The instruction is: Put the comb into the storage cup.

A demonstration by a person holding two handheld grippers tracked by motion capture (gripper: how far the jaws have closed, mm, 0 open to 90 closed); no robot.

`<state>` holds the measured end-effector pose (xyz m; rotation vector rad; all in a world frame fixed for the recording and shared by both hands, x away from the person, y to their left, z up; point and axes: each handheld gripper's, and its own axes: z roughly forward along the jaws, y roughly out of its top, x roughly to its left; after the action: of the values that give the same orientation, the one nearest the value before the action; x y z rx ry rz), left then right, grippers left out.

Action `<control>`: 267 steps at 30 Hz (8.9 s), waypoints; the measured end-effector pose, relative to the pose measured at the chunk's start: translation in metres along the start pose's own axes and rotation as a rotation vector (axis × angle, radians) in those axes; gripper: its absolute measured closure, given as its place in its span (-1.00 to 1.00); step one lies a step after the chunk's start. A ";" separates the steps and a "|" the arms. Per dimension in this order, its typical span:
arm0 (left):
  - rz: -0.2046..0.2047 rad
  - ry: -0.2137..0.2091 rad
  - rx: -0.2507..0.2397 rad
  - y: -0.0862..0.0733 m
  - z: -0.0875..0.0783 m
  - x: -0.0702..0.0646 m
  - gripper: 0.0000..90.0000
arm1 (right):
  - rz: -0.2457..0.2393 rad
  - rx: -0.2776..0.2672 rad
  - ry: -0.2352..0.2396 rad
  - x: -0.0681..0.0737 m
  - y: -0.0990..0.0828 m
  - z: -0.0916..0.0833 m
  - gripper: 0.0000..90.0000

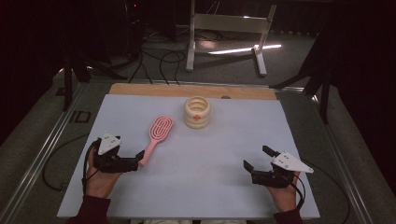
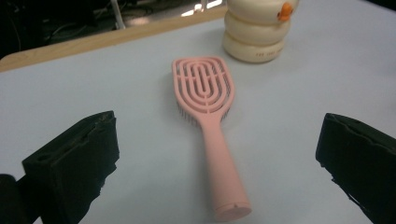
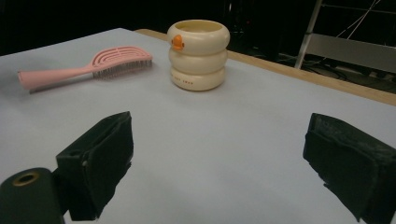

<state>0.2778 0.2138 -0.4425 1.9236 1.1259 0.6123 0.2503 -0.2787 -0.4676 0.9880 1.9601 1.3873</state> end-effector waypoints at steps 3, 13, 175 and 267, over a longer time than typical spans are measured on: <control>0.007 0.006 0.040 0.004 0.006 -0.001 -1.00 | -0.002 0.000 -0.001 0.000 0.000 0.000 -0.81; 0.011 0.024 0.150 0.017 0.028 -0.002 -1.00 | 0.000 0.004 -0.003 0.000 0.000 0.000 -0.81; -0.029 -0.055 0.352 0.049 0.090 -0.004 0.55 | 0.003 0.065 0.028 -0.004 0.002 0.010 -0.83; 0.190 -0.151 0.136 0.097 0.066 -0.065 0.55 | 0.049 0.070 0.141 -0.005 0.051 0.037 -0.83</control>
<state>0.3416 0.1031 -0.3992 2.1722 0.9163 0.4919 0.2948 -0.2515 -0.4312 1.0007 2.1135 1.4598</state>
